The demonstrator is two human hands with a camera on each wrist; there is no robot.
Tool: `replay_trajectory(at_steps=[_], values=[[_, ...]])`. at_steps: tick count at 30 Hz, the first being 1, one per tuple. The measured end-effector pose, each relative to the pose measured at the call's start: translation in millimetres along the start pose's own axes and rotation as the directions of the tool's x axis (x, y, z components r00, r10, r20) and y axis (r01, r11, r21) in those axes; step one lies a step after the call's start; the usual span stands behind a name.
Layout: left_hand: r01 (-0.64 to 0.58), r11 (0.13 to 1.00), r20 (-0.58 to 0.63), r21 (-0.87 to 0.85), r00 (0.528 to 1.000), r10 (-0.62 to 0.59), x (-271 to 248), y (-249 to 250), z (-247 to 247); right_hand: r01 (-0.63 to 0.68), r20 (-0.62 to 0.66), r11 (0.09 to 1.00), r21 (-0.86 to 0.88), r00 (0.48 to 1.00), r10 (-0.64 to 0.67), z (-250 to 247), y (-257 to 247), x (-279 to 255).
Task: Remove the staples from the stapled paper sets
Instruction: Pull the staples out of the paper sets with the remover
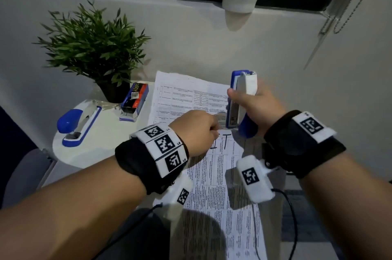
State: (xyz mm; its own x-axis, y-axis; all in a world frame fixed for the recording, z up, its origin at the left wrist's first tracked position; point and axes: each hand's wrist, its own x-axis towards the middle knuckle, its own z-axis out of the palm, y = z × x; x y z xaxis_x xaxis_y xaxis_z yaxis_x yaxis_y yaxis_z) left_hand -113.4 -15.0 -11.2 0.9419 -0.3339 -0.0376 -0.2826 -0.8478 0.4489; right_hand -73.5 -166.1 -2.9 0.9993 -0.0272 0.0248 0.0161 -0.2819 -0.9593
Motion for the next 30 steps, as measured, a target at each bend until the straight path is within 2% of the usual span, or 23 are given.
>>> replay_trajectory(at_steps=[2,5,11,19,30], values=[[0.015,1.0,-0.01,0.002,1.0,-0.015,-2,0,0,0.004,-0.048,0.992,-0.128,0.999,-0.01,4,3,-3],[0.035,0.999,-0.035,0.005,0.999,-0.034,-3,-2,0,0.078,-0.134,0.978,-0.195,0.985,-0.105,4,2,-9],[0.017,1.0,-0.075,-0.025,0.997,-0.019,-8,-4,-2,0.088,-0.114,0.945,-0.316,0.985,-0.129,1,5,-16],[0.002,0.997,-0.094,-0.073,0.996,-0.008,-19,-16,-5,0.035,-0.168,0.981,-0.189,0.983,-0.067,-1,4,-16],[0.016,0.995,-0.091,-0.099,0.996,-0.025,-27,-17,-2,0.057,-0.165,0.972,-0.228,0.982,-0.096,13,9,-22]])
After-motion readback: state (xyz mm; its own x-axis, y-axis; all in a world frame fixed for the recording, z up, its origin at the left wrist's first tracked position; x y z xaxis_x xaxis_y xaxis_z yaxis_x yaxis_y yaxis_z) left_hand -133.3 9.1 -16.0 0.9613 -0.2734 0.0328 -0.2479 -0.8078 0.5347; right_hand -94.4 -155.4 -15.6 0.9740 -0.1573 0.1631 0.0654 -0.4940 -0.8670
